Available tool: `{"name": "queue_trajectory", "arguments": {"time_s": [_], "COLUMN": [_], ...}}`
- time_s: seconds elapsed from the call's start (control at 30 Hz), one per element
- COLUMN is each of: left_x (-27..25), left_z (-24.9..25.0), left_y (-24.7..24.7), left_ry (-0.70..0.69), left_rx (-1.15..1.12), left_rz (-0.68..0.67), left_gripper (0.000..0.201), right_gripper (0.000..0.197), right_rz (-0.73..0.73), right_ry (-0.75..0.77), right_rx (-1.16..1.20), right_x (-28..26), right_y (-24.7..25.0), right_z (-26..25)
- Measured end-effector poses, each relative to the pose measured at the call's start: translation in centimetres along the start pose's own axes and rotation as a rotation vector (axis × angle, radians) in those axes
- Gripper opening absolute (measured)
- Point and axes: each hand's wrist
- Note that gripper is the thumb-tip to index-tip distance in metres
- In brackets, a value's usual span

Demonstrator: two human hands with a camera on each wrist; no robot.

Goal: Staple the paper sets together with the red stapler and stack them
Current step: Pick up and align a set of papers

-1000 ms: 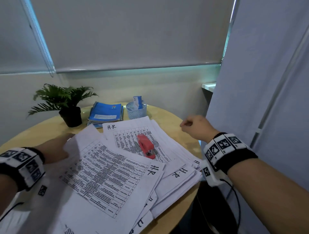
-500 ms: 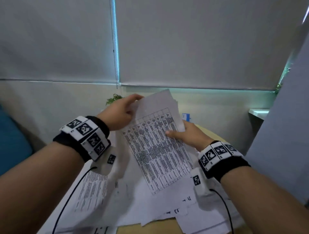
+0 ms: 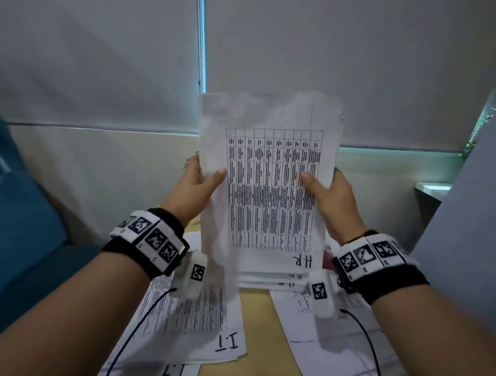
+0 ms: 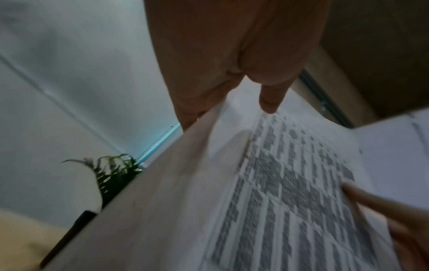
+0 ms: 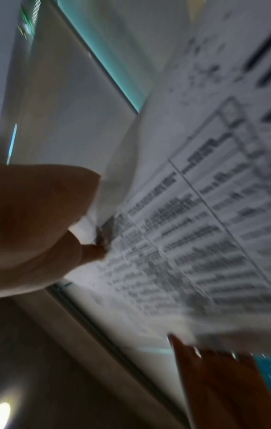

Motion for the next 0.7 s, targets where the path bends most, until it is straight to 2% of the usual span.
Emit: {"name": "queue_trajectory", "arguments": {"time_s": [0.07,0.13,0.23,0.3,0.37,0.4,0.47,0.57,0.63,0.7], "left_x": [0.0,-0.3,-1.4,-1.9,-1.7,-1.3,-0.7,-0.6,-1.0,-0.7], "left_z": [0.1,-0.5,-3.0,-4.3,-3.8,-3.2,-2.5,-3.8,-5.0,-4.7], "left_y": [-0.6,-1.1,-1.8,-2.3,-2.3,-2.3,-2.4,-2.7,-2.9,-2.7], "left_ry": [-0.09,-0.112,0.025,0.08,0.011,-0.032,-0.048,0.116,0.183,0.1], "left_rx": [0.041,0.001,0.015,0.105,0.167,0.175,0.167,0.141,0.238,0.35], "left_rz": [0.04,0.09,0.086,0.057,0.102,0.139,0.173,0.057,0.003,0.055], "left_gripper": [0.041,0.042,0.052,0.047,0.039,0.037,0.043,0.05,0.035,0.017], "right_gripper": [0.025,0.023,0.037,0.037,0.033,0.039,0.041,0.045,0.046,0.059], "right_rz": [0.066,0.073,-0.013,-0.031,0.006,0.028,0.035,-0.046,-0.07,-0.012], "right_ry": [0.064,0.095,-0.007,-0.08,-0.053,-0.029,-0.013,-0.107,-0.151,-0.123], "right_rx": [-0.035,-0.071,-0.157,-0.208,-0.233,-0.238,-0.218,-0.257,-0.249,-0.2], "right_x": [-0.3,-1.0,-3.1,-3.9,-3.6,-3.1,-2.3,-2.4,-2.3,-1.7], "right_y": [-0.8,-1.3,-2.0,-2.2,-2.4,-2.4,-2.2,-2.1,-1.8,-1.5], "right_z": [-0.1,0.4,2.1,3.2,3.4,3.4,3.2,3.8,4.8,4.9]}}
Point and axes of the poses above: each hand's wrist, its own x-axis towards the middle knuckle, its own y-axis out of the back of the hand, z = x × y, and after that the axes turned 8 degrees about x, right-handed
